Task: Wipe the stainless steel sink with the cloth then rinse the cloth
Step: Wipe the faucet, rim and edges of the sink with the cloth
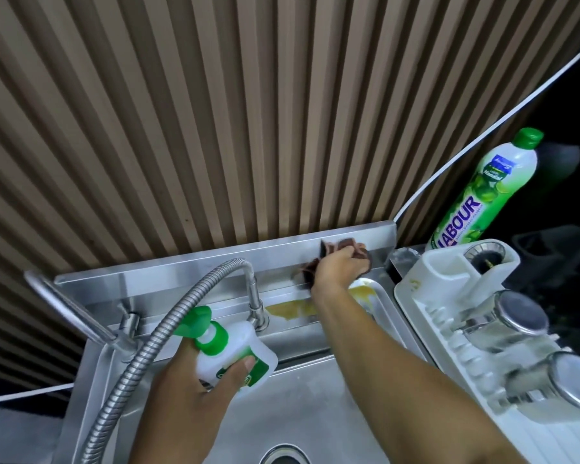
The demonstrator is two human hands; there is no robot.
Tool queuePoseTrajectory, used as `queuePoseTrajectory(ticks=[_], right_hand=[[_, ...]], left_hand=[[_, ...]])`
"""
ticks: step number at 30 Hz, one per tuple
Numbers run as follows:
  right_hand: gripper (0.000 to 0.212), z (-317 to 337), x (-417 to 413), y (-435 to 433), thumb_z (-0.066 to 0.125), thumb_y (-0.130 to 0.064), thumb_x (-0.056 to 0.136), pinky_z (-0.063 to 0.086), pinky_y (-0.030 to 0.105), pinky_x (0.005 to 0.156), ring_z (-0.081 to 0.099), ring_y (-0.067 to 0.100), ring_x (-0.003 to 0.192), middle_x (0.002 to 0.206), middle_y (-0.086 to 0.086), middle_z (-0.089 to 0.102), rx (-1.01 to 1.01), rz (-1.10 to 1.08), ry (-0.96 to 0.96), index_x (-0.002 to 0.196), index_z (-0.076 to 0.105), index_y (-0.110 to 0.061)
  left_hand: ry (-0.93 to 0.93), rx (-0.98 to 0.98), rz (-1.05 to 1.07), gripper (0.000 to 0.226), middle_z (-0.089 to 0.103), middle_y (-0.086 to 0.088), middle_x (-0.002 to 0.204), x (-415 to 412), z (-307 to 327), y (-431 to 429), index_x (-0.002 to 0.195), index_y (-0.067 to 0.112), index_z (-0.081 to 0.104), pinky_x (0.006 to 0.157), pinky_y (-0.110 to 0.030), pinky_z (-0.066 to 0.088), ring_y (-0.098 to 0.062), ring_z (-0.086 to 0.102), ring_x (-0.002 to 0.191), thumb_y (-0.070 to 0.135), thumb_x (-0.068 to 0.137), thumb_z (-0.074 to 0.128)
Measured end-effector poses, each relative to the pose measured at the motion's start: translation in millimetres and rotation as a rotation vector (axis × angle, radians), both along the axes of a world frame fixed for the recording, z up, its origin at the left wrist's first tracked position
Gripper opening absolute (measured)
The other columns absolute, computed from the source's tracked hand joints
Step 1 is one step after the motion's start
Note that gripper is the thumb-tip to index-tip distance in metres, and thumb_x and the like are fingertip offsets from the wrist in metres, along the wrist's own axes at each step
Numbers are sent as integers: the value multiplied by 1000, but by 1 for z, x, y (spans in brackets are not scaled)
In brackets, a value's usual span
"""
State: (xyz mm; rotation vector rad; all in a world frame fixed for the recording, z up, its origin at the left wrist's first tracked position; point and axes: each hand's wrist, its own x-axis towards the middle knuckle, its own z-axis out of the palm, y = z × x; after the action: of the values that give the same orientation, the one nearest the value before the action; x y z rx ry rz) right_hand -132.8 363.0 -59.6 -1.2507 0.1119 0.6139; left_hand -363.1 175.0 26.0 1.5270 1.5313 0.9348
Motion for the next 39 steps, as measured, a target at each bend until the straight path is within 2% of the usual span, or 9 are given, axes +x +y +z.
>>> queuePoseTrajectory(ticks=[3,7,10,14,16,19,22,29,39], right_hand=[[61,-14,41,6,43,-34,93,36,48,116,47,38,134,150,21,44,-96,-48,-150,145,38,-2],[62,-12,62,-5,39,-23,106,20,41,124,25,35,151,166,21,20,-218,10,-341,158,18,4],[61,-20,44,-27,36,-12,107,3,35,127,6,38,156,167,26,6,-293,184,-769,157,8,9],[58,-28,11,-55,48,-2,101,16,53,126,19,46,151,159,31,27,-268,460,-1296,152,24,11],[60,-23,3,-61,44,-6,101,7,47,127,16,40,153,162,23,27,-332,621,-1463,156,23,1],[60,-17,-3,-61,41,-11,99,1,40,125,22,37,152,160,18,34,-223,854,-1690,157,27,-5],[60,-23,-8,-65,49,-11,97,19,51,126,30,33,145,155,16,41,-85,1013,-1966,154,32,-4],[50,-65,-14,-89,54,-23,96,41,44,111,50,27,128,142,8,56,-34,1202,-1990,145,49,-10],[51,-57,18,-110,49,-40,92,29,44,117,42,19,138,143,-6,54,-303,1167,-1993,139,57,-22]], left_hand=[[8,7,-7,40,68,33,83,-2,-2,0,96,37,60,61,-1,43,6,65,69,19,73,87],[42,30,-7,35,66,33,84,-2,0,-2,92,38,59,60,-3,42,3,62,71,24,74,86],[37,22,8,36,67,32,85,-4,-1,-2,94,40,60,63,-4,42,3,63,73,27,75,86],[27,4,10,36,69,30,85,-4,-4,-2,97,41,61,63,-5,43,1,65,74,27,75,86],[27,0,13,34,70,27,84,-3,-5,-2,96,39,61,61,-6,44,-2,65,71,27,75,85],[20,-9,16,33,70,26,84,-2,-5,-2,97,37,62,59,-7,44,-3,65,70,25,76,85],[17,-22,30,33,71,23,84,-3,-6,-1,99,33,63,59,-7,44,-2,66,71,25,76,85],[30,-23,39,33,70,26,84,-3,-7,-1,99,32,63,59,-7,45,-2,66,71,26,76,85],[79,-1,-19,28,66,32,87,4,-2,3,95,32,60,63,-4,41,6,62,75,27,79,83]])
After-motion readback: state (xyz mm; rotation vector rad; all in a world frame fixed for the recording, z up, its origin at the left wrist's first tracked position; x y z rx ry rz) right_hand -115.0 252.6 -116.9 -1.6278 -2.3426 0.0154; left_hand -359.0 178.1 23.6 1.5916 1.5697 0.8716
